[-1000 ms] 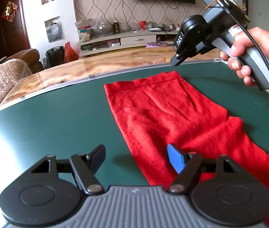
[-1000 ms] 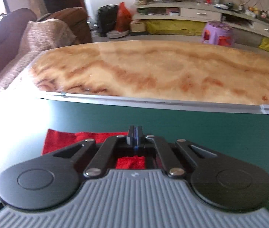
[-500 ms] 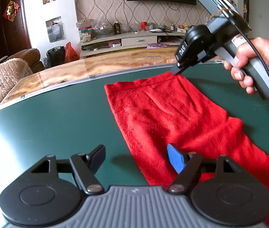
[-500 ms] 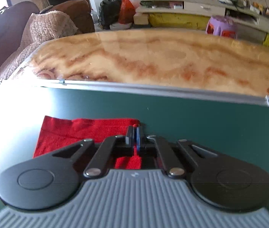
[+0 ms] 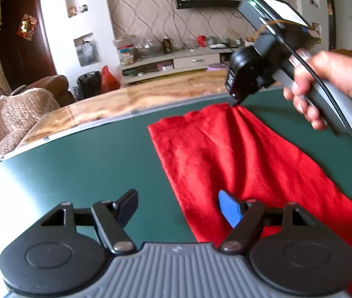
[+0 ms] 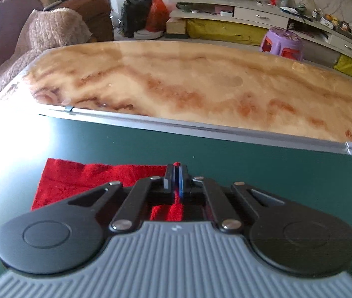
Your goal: Fold clothes
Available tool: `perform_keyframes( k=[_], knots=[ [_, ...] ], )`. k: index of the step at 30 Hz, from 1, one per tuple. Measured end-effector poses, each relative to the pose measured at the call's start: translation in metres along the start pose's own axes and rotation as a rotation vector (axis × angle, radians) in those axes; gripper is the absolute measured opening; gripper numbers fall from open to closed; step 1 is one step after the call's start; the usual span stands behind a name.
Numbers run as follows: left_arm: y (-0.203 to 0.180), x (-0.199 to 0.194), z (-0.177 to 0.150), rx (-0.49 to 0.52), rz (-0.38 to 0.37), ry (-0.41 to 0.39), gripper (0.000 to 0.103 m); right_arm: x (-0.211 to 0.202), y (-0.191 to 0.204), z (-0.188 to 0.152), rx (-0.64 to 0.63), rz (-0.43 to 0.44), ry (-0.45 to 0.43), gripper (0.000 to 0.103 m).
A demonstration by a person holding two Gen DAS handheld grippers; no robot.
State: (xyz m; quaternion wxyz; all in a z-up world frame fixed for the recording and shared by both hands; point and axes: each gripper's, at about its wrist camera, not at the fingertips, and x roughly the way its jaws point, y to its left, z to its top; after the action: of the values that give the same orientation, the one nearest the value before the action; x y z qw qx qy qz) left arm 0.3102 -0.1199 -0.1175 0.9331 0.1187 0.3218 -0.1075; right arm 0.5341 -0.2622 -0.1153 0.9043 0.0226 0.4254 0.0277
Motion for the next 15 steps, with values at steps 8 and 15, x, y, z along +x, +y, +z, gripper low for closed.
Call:
perform_keyframes(
  k=[8,15],
  knots=[
    [0.006,0.001,0.004,-0.028,0.031,0.004,0.078,-0.019,-0.003,0.0,0.047,0.082,-0.062,0.026],
    [0.005,0.0,0.0,-0.03,0.039,0.022,0.078,0.0,0.063,-0.009,-0.132,0.282,0.089,0.026]
  ],
)
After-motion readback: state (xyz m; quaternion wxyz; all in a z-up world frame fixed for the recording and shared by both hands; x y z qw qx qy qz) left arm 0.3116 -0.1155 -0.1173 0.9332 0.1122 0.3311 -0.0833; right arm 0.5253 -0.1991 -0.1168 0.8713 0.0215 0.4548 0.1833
